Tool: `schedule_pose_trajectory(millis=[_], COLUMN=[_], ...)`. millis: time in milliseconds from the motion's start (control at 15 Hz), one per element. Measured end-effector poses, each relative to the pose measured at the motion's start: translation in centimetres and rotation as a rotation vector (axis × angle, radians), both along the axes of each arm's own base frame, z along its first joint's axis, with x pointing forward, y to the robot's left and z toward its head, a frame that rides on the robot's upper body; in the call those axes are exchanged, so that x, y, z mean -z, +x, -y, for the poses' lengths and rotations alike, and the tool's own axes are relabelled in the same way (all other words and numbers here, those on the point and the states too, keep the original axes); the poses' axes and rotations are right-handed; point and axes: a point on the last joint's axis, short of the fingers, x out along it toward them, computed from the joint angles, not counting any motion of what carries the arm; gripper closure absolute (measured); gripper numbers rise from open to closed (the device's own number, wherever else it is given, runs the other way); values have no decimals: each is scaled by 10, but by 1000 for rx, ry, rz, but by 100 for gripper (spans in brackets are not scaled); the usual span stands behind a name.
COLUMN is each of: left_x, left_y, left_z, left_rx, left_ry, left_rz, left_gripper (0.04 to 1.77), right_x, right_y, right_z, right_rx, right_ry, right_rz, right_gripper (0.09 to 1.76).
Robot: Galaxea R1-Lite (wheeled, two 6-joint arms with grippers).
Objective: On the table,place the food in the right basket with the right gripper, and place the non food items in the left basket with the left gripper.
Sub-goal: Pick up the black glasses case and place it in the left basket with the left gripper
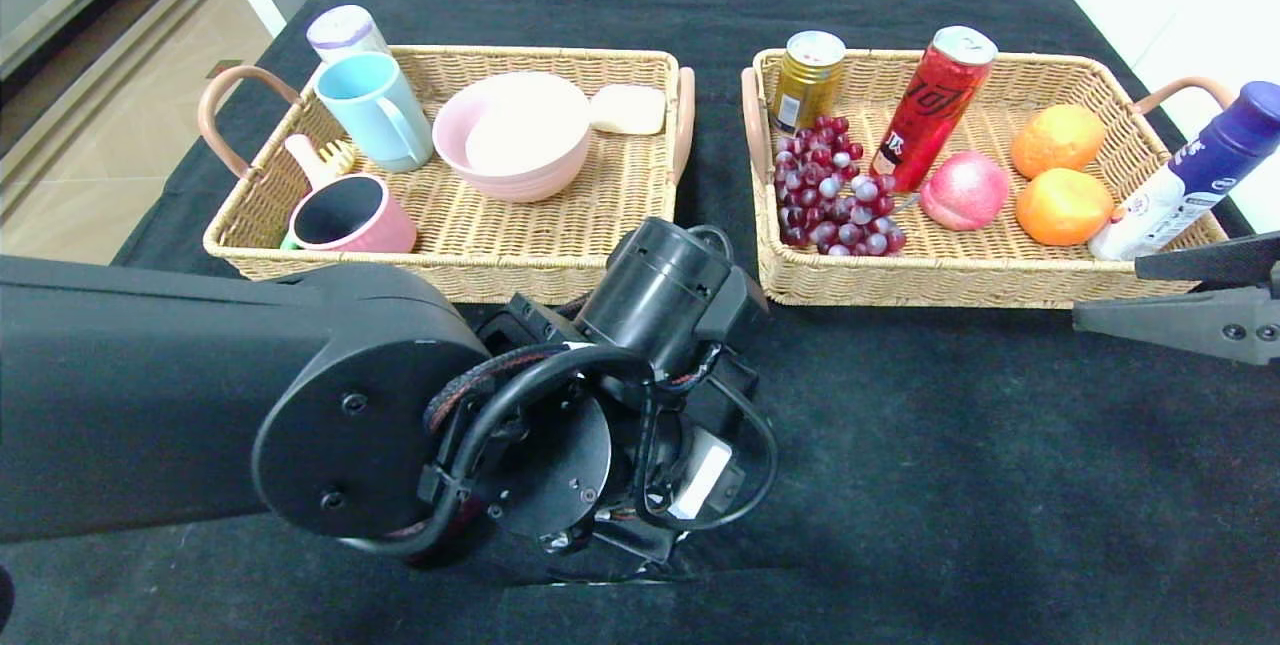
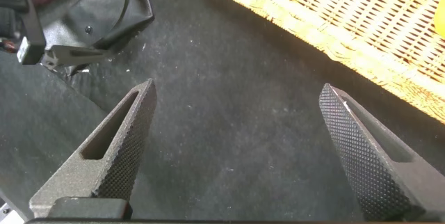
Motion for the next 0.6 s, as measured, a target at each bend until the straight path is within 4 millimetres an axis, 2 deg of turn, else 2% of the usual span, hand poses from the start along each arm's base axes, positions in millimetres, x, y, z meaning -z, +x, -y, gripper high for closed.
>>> schedule_pose_trajectory(millis=[333,467,600], left_x=[3,4,4], left_y=[1,0,0], left_z=[2,3,4], left_rx=[-12,-8,-5], left_ry=[-2,-2,-3], left_rz=[-8,-8,-8], left_gripper=[9,46,73], right_x=[1,1,1], right_y=[1,1,1], right_z=[0,0,0], right_rx=[0,0,0], right_ry=[0,0,-1], right_rz=[-3,-3,-3], right_gripper=[14,14,14])
